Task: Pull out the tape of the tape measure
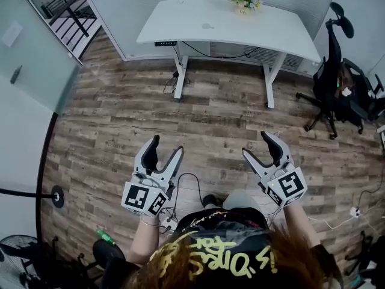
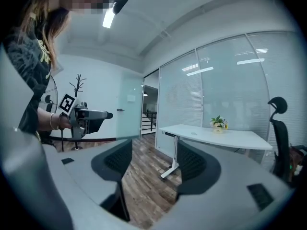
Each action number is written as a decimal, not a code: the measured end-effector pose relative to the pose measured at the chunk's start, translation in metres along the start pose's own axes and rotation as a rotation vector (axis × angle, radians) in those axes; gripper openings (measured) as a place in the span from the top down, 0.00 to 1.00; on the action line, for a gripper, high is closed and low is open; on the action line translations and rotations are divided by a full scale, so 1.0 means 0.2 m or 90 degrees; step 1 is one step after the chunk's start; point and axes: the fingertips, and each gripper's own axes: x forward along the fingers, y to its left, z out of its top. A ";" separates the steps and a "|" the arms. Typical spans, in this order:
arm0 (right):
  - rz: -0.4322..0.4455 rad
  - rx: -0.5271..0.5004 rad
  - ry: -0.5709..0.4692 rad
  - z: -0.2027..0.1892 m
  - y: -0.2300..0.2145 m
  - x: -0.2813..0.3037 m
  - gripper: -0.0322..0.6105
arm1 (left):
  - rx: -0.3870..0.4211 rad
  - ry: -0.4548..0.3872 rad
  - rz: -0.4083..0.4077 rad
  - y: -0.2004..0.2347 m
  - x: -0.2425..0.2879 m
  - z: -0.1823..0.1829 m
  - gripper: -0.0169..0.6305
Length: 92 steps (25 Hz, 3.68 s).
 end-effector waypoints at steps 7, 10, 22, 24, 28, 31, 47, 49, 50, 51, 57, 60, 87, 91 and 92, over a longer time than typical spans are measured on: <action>-0.061 0.058 -0.062 0.08 0.01 0.00 0.52 | -0.020 -0.007 -0.004 0.01 0.01 -0.03 0.52; -0.056 0.033 -0.051 0.10 -0.02 -0.02 0.52 | -0.026 -0.011 -0.005 0.00 0.05 -0.04 0.52; -0.045 0.032 -0.076 0.10 -0.41 0.18 0.52 | 0.016 0.008 0.004 0.04 0.40 -0.02 0.54; -0.044 0.031 -0.082 0.12 -0.49 0.24 0.52 | 0.021 0.009 0.006 0.06 0.49 -0.01 0.54; -0.040 0.030 -0.083 0.11 -0.68 0.35 0.52 | 0.025 0.010 0.002 0.10 0.71 -0.01 0.54; -0.040 0.026 -0.082 0.11 -0.82 0.41 0.52 | 0.028 0.000 -0.003 0.12 0.88 0.02 0.54; 0.049 0.019 -0.054 0.08 -1.17 0.75 0.52 | 0.009 -0.012 0.043 0.26 1.38 0.06 0.57; 0.058 0.023 -0.059 0.07 -1.21 0.78 0.52 | 0.013 -0.019 0.050 0.27 1.44 0.08 0.57; 0.065 0.025 -0.060 0.06 -1.22 0.79 0.52 | 0.017 -0.024 0.055 0.27 1.46 0.09 0.57; 0.074 0.029 -0.060 0.06 -1.23 0.80 0.52 | 0.020 -0.028 0.059 0.27 1.47 0.10 0.57; 0.119 0.047 -0.052 0.01 -1.25 0.89 0.52 | 0.021 -0.012 0.064 0.28 1.54 0.05 0.58; 0.122 0.062 -0.058 0.02 -1.24 0.93 0.52 | 0.022 0.005 0.063 0.30 1.52 0.02 0.58; 0.120 0.047 -0.054 0.05 -1.36 0.96 0.52 | 0.020 0.017 0.034 0.27 1.65 0.03 0.59; 0.137 0.046 -0.041 -0.01 -1.35 0.96 0.52 | 0.015 0.020 0.047 0.26 1.62 -0.01 0.59; 0.140 0.049 -0.040 -0.02 -1.34 0.96 0.52 | 0.012 0.027 0.050 0.26 1.61 -0.03 0.59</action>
